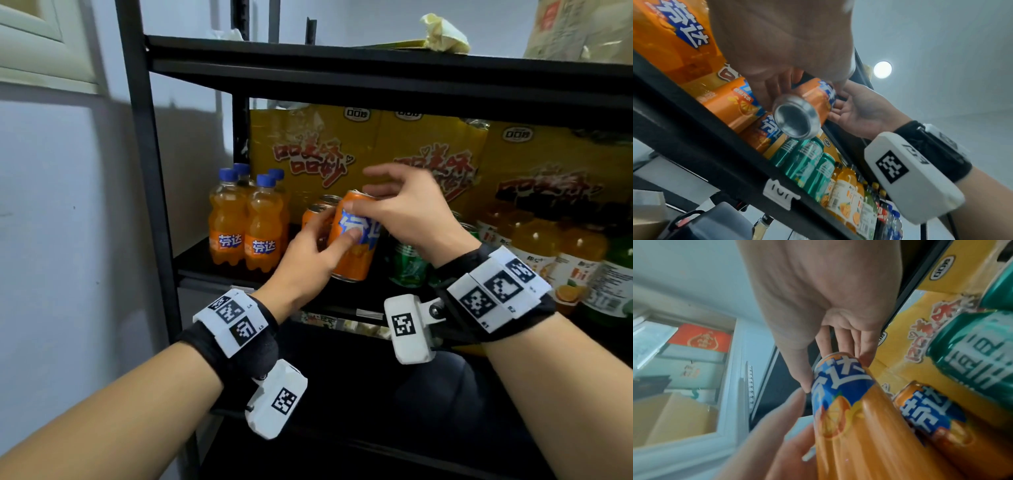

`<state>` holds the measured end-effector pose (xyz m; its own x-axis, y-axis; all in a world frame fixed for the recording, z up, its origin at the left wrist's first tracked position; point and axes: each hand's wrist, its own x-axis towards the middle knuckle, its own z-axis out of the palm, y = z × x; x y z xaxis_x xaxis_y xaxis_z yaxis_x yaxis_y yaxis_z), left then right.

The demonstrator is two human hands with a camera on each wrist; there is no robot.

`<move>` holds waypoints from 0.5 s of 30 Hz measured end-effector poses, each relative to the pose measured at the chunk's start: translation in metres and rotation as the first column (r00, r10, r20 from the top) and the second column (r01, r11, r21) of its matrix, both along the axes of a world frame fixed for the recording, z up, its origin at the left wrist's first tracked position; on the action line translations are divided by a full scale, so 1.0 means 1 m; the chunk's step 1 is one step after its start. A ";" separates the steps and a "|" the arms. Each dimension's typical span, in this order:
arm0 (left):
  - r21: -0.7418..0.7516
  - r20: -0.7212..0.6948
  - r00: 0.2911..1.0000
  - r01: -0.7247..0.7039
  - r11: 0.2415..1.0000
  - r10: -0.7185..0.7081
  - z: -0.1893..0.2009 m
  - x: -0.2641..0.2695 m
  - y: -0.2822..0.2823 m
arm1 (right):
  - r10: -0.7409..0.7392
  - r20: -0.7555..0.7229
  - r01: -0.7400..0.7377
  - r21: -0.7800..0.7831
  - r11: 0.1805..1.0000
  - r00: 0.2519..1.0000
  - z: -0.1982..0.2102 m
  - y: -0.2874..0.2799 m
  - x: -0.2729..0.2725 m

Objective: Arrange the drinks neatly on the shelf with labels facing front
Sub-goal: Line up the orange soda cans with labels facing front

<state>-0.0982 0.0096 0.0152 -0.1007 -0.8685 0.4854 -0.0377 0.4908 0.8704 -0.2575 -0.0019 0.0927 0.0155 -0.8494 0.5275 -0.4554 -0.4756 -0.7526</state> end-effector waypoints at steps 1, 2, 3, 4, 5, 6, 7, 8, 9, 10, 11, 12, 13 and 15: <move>0.042 -0.041 0.998 0.040 0.998 -0.038 0.003 0.000 0.001 | 0.018 0.028 -0.018 -0.003 1.000 0.999 0.000 0.001 0.002; 0.082 -0.081 0.994 0.074 0.994 -0.067 0.006 0.001 0.001 | 0.023 0.044 -0.023 -0.009 1.000 0.999 -0.001 0.002 0.003; 0.115 -0.118 0.989 0.099 0.988 -0.085 0.007 0.002 0.002 | 0.014 0.049 -0.013 -0.009 1.000 0.999 -0.002 0.002 0.005; 0.135 -0.152 0.984 0.117 0.984 -0.096 0.008 0.003 0.003 | 0.000 0.051 0.000 0.004 1.000 0.999 -0.004 0.002 0.007; 0.138 -0.178 0.979 0.126 0.982 -0.101 0.007 0.005 0.004 | -0.009 0.051 0.007 0.041 0.999 0.999 -0.008 0.003 0.009; 0.127 -0.192 0.977 0.118 0.985 -0.092 0.006 0.006 0.005 | -0.005 0.054 0.000 0.099 0.995 0.999 -0.012 0.003 0.010; 0.108 -0.201 0.977 0.097 0.989 -0.073 0.004 0.007 0.007 | 0.014 0.069 -0.025 0.162 0.987 0.997 -0.017 0.005 0.012; 0.086 -0.207 0.977 0.072 0.994 -0.053 0.002 0.009 0.007 | 0.052 0.097 -0.071 0.213 0.975 0.994 -0.022 0.007 0.013; 0.066 -0.209 0.977 0.054 0.996 -0.039 -0.001 0.012 0.008 | 0.101 0.127 -0.129 0.241 0.962 0.987 -0.026 0.010 0.014; 0.047 -0.206 0.978 0.042 0.998 -0.032 -0.003 0.014 0.007 | 0.160 0.154 -0.194 0.241 0.951 0.975 -0.031 0.013 0.014; 0.027 -0.196 0.980 0.034 0.999 -0.028 -0.005 0.017 0.007 | 0.217 0.169 -0.252 0.220 0.942 0.961 -0.035 0.016 0.014; 0.008 -0.181 0.983 0.029 1.000 -0.027 -0.007 0.020 0.007 | 0.260 0.166 -0.289 0.189 0.939 0.951 -0.039 0.019 0.014; -0.011 -0.168 0.985 0.026 1.000 -0.027 -0.009 0.022 0.006 | 0.281 0.152 -0.303 0.155 0.940 0.948 -0.042 0.020 0.013; -0.064 -0.144 0.989 0.022 0.998 -0.031 -0.012 0.026 0.007 | 0.282 0.142 -0.297 0.098 0.950 0.949 -0.048 0.021 0.014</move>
<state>-0.0724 0.0164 0.0030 -0.0479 -0.8340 0.5497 0.1000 0.5436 0.8334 -0.2434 0.0193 0.0449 0.2105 -0.8736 0.4387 -0.2104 -0.4788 -0.8524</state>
